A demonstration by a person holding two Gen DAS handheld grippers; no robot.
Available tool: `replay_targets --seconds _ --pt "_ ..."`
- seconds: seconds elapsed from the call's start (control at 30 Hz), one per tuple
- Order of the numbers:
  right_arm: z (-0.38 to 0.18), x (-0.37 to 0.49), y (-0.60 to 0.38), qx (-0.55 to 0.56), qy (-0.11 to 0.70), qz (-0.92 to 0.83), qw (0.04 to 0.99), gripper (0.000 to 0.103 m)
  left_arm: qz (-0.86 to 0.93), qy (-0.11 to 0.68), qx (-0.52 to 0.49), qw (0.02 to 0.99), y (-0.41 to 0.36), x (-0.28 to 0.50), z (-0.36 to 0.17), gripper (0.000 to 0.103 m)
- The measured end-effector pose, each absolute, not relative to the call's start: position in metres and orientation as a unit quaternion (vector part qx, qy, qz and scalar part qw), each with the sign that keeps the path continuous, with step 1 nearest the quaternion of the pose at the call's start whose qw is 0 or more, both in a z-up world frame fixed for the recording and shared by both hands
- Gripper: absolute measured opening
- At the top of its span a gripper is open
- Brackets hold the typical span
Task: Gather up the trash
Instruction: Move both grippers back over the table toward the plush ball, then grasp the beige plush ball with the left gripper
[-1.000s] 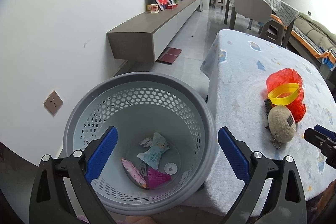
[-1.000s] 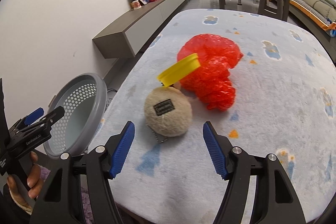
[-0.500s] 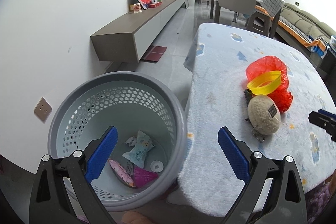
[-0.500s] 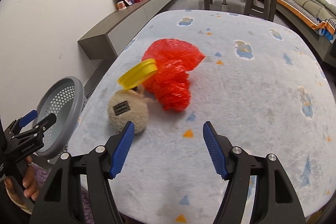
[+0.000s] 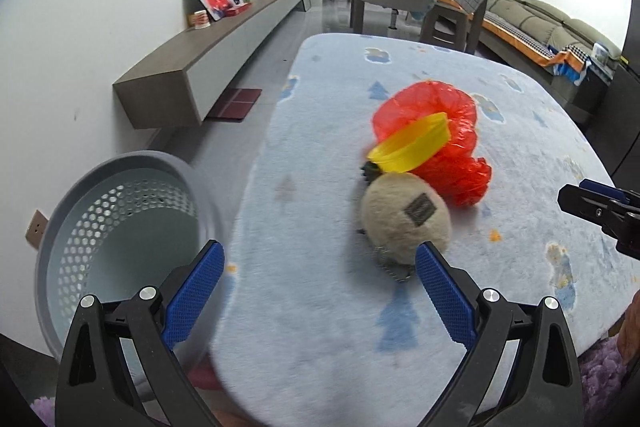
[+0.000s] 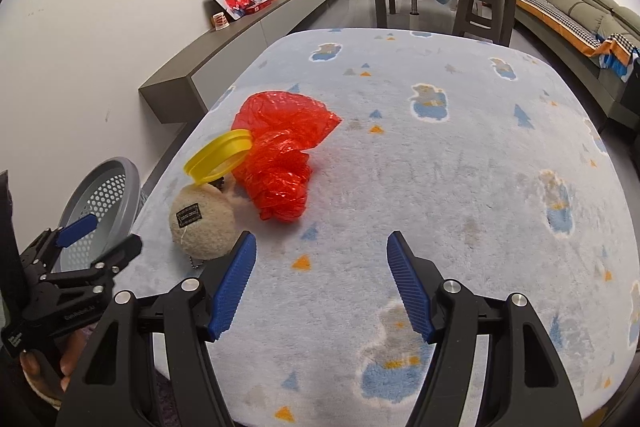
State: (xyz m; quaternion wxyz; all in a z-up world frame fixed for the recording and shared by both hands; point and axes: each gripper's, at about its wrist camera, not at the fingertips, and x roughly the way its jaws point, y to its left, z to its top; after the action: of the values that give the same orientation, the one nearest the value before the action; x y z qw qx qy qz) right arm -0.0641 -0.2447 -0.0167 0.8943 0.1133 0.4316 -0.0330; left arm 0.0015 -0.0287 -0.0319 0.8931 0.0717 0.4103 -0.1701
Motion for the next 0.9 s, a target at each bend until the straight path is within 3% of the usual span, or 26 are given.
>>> replay_targets --seconds 0.63,0.7,0.73,0.77,0.9 --pt "-0.015 -0.068 -0.257 0.138 0.423 -0.007 0.895 0.066 -0.179 0.441 0.086 0.875 -0.105 0.030 -0.066 0.094" --pt "-0.017 -0.067 -0.256 0.137 0.426 -0.007 0.894 0.066 -0.175 0.442 0.088 0.876 -0.106 0.032 -0.068 0.084" --pt "-0.018 -0.067 -0.256 0.137 0.427 -0.008 0.894 0.066 -0.178 0.447 0.089 0.872 -0.105 0.032 -0.069 0.067" --pt "-0.019 -0.066 -0.255 0.136 0.429 -0.009 0.893 0.066 -0.183 0.454 0.089 0.867 -0.105 0.032 -0.071 0.062" --pt "-0.022 -0.064 -0.255 0.141 0.433 -0.009 0.890 0.066 -0.185 0.451 0.087 0.869 -0.095 0.025 -0.068 0.061"
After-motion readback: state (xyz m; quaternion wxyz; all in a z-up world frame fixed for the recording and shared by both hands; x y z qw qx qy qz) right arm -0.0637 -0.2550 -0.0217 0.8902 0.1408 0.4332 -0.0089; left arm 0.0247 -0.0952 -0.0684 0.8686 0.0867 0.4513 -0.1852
